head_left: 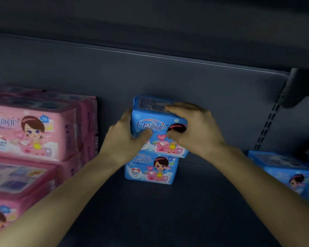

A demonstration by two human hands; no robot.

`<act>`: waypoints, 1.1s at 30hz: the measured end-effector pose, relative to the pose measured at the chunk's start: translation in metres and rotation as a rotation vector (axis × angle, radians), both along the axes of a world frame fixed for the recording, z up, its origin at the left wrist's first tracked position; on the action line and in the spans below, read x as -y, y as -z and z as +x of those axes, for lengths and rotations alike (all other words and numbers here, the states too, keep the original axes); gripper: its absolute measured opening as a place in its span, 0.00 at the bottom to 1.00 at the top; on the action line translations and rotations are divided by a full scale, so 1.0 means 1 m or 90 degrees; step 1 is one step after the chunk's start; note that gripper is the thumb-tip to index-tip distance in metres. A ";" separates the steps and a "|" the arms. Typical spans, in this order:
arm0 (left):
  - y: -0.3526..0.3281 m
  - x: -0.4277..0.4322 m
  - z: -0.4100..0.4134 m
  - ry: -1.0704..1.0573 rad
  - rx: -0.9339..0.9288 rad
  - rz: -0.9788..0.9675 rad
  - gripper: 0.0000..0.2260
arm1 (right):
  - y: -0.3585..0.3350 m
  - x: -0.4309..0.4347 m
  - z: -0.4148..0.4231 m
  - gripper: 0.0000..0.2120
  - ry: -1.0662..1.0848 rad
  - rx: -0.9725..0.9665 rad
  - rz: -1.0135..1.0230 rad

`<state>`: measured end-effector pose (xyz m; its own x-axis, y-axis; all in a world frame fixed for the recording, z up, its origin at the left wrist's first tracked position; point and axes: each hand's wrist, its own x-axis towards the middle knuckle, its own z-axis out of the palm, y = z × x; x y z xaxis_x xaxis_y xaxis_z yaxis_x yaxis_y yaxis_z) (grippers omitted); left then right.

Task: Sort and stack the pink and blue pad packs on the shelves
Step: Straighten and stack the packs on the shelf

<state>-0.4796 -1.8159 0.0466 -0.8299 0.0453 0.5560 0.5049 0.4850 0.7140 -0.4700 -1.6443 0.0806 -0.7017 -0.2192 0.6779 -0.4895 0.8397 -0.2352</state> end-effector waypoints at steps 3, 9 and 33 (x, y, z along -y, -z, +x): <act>0.003 0.003 -0.009 0.011 0.018 0.028 0.11 | 0.003 0.006 -0.008 0.26 0.005 0.015 0.020; 0.012 0.004 -0.027 0.026 0.035 0.053 0.11 | 0.003 0.010 -0.021 0.28 0.040 0.059 0.064; 0.031 0.000 -0.044 0.040 0.144 0.056 0.34 | 0.002 0.007 -0.051 0.29 0.028 0.138 0.107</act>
